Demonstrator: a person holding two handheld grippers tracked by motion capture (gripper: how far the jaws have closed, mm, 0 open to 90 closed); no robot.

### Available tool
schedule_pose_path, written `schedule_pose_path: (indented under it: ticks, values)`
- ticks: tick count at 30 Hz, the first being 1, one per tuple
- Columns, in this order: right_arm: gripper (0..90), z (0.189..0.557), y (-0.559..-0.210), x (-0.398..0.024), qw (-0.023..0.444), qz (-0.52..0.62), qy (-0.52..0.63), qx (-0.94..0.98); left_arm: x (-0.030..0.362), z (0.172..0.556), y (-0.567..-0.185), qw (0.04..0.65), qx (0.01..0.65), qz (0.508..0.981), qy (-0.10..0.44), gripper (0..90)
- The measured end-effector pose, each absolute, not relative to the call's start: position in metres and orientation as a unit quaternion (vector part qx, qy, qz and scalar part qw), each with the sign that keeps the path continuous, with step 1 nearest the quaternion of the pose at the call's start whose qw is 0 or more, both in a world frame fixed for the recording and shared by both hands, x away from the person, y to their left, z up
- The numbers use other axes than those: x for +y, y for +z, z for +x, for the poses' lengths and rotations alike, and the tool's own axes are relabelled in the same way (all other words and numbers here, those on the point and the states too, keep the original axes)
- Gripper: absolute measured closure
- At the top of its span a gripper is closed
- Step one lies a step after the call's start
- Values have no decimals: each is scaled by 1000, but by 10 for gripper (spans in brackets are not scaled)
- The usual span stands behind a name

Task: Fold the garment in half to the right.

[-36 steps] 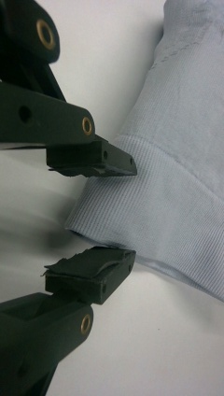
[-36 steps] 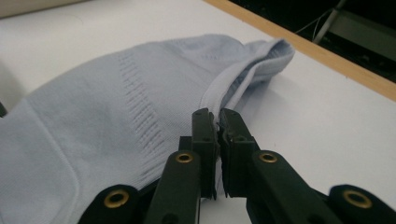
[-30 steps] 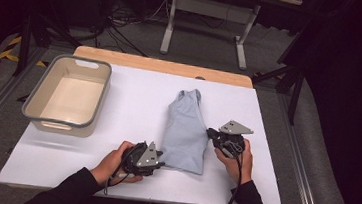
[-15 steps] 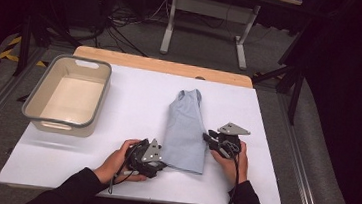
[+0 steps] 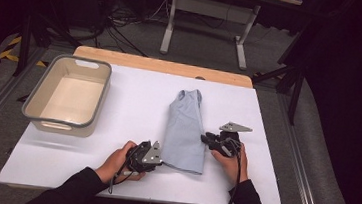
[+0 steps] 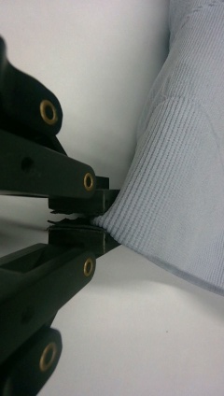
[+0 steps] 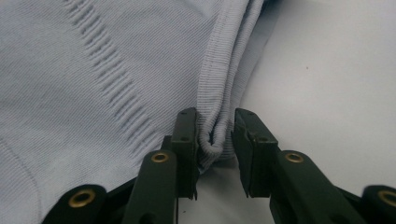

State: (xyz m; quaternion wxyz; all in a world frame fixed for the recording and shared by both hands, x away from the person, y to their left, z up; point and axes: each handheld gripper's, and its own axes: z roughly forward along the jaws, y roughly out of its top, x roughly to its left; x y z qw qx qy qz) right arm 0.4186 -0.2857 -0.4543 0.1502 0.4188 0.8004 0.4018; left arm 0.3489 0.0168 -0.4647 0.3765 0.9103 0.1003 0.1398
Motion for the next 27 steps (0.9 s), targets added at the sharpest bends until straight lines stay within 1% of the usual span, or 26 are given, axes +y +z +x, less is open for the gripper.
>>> schedule_pose_path:
  ticks: [5,10,14,22,27]
  values:
    - [727,418,-454,-283,153,412,401,804,22,347,-463,372,97,911,150,857]
    - [730,417,-453,-275,157,403,398,809,32,345,-461,371,95,909,164,857]
    - [733,416,-453,-266,160,394,398,813,39,340,-461,363,93,912,167,858]
    - [738,415,-453,-245,183,372,391,822,51,334,-464,352,89,916,172,858]
    - [738,413,-454,-237,177,362,397,825,59,327,-464,349,90,917,171,861]
